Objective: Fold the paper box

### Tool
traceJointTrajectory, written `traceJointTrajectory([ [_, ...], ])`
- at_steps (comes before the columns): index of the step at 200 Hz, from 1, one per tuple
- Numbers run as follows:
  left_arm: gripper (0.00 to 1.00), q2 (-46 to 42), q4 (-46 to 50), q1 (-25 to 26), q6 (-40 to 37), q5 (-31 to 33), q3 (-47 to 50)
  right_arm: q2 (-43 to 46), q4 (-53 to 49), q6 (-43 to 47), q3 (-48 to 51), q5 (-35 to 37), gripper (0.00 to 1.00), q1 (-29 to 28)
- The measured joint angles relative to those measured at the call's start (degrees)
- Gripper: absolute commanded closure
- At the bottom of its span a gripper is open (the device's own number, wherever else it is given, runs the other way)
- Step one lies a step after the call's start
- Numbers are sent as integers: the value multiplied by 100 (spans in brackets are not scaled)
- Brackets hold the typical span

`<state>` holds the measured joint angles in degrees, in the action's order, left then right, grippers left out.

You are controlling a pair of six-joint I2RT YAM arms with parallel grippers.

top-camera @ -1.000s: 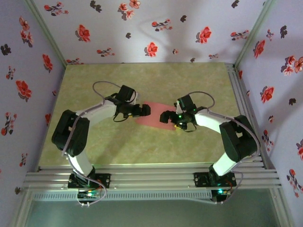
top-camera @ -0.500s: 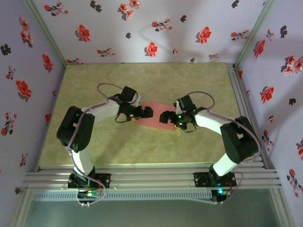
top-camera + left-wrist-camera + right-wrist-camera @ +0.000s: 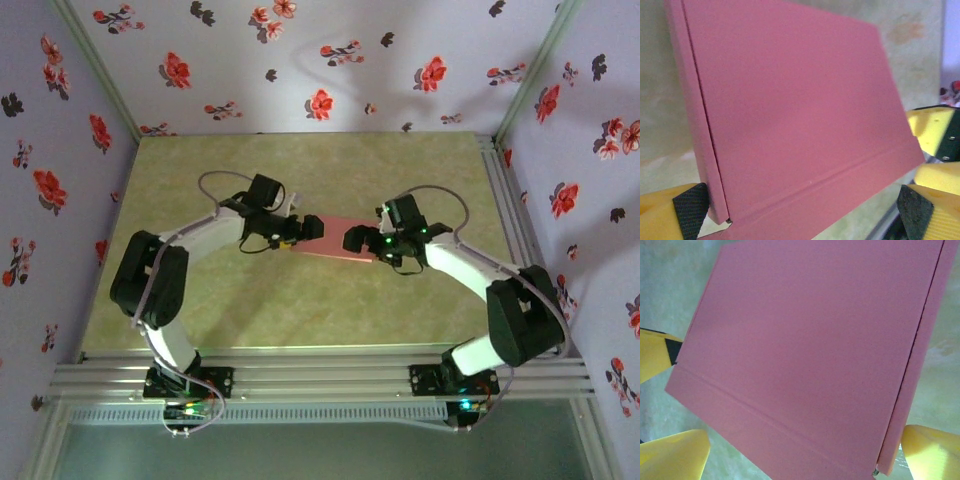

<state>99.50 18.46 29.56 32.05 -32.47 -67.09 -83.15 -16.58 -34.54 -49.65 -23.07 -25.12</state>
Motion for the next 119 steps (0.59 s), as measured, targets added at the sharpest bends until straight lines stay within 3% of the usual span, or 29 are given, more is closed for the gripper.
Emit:
traceJointTrajectory([
  [73,0,-474,-232,-208,409,-426,-118,258,-229,68,-164,-214,1,302],
  [119,0,-474,-76,-208,310,-184,-94,264,-297,107,-195,-223,1,313],
])
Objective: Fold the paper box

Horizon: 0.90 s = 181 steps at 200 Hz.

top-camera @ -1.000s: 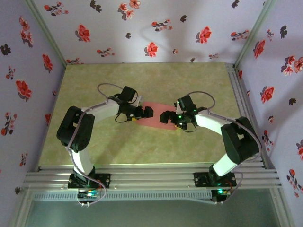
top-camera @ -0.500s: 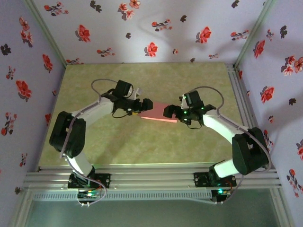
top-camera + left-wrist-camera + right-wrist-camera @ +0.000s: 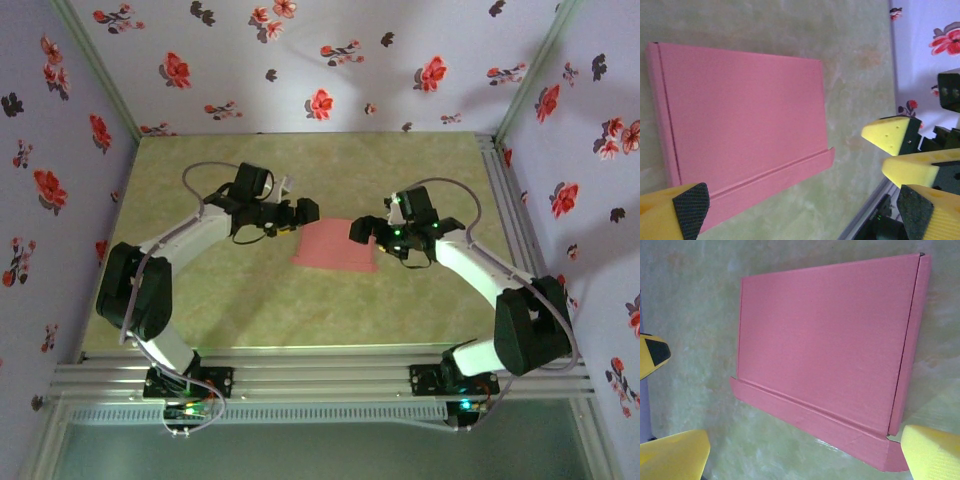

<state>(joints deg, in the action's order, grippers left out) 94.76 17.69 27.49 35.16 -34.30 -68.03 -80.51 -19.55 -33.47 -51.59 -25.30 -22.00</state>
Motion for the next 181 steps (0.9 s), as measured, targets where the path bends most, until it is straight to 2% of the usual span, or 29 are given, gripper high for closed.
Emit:
traceJointTrajectory([
  [101,0,905,-151,55,-68,129,162,-901,522,-20,256,136,1,-179],
  [181,0,1329,-291,87,-87,129,90,-1252,697,-17,177,264,1,-179],
])
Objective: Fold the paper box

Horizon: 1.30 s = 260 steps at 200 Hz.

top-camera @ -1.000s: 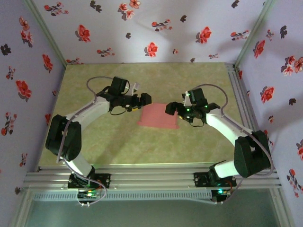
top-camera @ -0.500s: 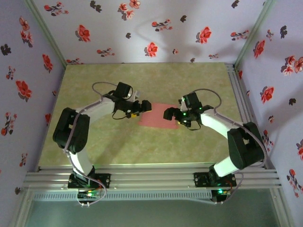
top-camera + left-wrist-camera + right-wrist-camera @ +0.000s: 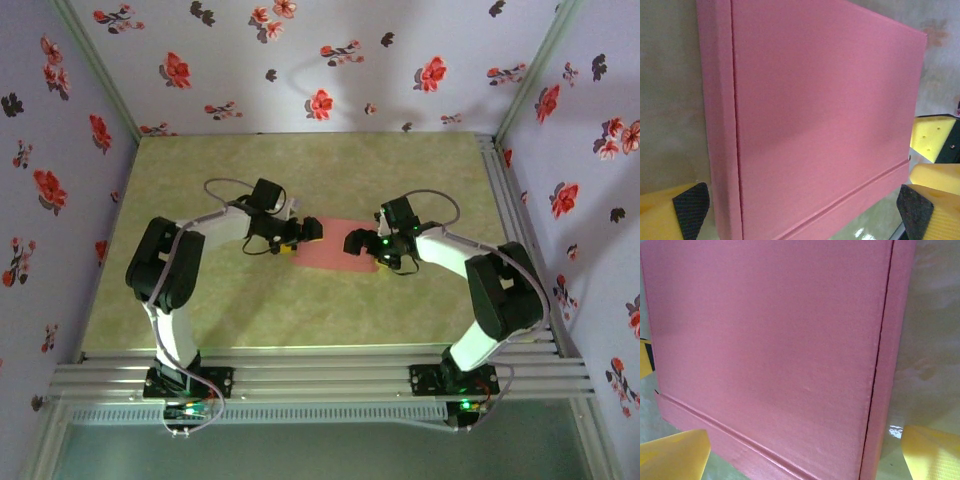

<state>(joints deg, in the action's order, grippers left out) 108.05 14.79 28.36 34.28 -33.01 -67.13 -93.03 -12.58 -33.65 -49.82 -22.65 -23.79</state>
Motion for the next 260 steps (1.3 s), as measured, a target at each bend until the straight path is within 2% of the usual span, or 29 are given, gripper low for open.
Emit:
traceJointTrajectory([
  [115,0,-2,-127,2,7,-63,-129,-57,105,26,-232,37,2,9],
  [260,0,-822,-61,-42,50,-330,-280,859,-487,214,-457,-553,2,420],
])
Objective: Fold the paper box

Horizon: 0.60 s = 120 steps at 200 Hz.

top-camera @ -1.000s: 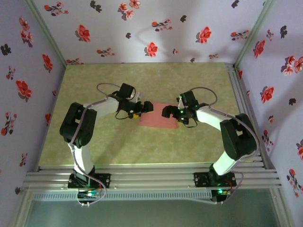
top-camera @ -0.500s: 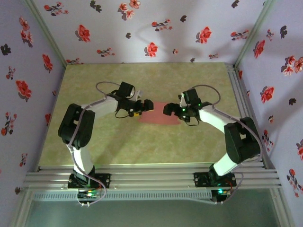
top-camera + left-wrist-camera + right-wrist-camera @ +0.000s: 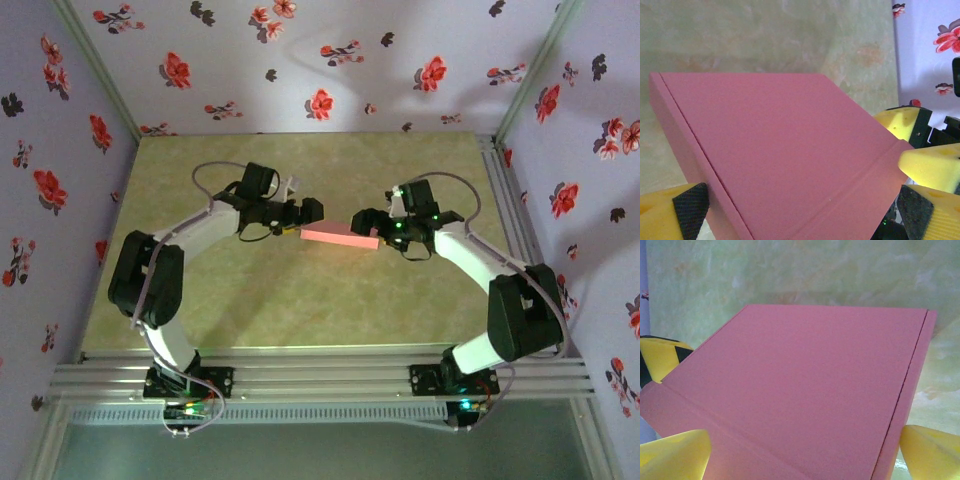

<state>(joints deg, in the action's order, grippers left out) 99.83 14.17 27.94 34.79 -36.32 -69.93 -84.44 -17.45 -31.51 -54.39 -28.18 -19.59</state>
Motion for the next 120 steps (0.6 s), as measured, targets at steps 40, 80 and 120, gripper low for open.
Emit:
traceJointTrajectory([
  [40,0,-201,0,-11,90,-22,0,107,-103,-17,-79,-87,2,39],
  [80,0,-444,-7,-11,144,-39,7,219,-131,-114,-136,-188,2,96],
  [120,0,-573,-92,-15,251,-39,181,280,-131,-221,-140,-236,1,96],
])
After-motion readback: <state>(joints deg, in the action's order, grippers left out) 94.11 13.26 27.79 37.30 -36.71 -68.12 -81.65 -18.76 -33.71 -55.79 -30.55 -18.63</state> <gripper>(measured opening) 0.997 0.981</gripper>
